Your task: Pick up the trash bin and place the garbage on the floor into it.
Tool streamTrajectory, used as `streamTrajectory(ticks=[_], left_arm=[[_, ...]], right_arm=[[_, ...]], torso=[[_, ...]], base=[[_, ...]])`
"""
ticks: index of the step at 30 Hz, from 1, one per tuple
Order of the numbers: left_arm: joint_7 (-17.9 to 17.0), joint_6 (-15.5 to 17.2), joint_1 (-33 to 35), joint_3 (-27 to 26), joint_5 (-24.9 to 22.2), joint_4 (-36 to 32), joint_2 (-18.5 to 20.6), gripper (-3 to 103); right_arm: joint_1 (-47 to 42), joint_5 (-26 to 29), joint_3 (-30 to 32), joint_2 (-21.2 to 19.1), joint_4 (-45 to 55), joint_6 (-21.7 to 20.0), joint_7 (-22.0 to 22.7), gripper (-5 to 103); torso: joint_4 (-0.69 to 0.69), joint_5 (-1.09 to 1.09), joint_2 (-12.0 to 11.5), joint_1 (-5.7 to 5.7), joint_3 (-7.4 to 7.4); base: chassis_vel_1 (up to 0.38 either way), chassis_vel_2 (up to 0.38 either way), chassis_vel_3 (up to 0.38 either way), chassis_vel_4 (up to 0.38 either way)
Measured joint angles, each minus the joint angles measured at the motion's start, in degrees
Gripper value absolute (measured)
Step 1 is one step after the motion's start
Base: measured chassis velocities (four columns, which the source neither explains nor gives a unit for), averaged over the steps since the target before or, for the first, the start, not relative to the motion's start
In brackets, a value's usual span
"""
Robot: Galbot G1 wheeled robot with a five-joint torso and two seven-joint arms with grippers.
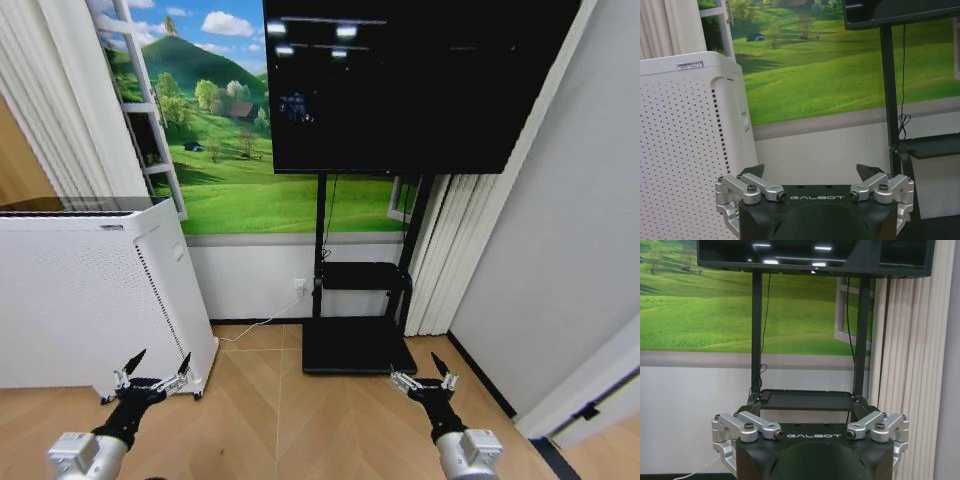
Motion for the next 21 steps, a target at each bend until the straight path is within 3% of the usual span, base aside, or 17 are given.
streamTrajectory(ticks=[10, 21], left_arm=[[0.00, 0.00, 0.01, 0.00, 0.00, 0.00, 0.00, 100], [0.00, -0.01, 0.01, -0.02, 0.00, 0.01, 0.00, 100]], right_arm=[[-0.02, 0.00, 0.00, 0.00, 0.00, 0.00, 0.00, 100], [-0.02, 0.00, 0.00, 0.00, 0.00, 0.00, 0.00, 100]], torso=[[0.01, 0.00, -0.12, -0.08, -0.08], [0.00, 0.01, -0.22, -0.11, -0.14]], base=[[0.213, -0.202, -0.210, 0.197], [0.312, -0.318, -0.313, 0.322]])
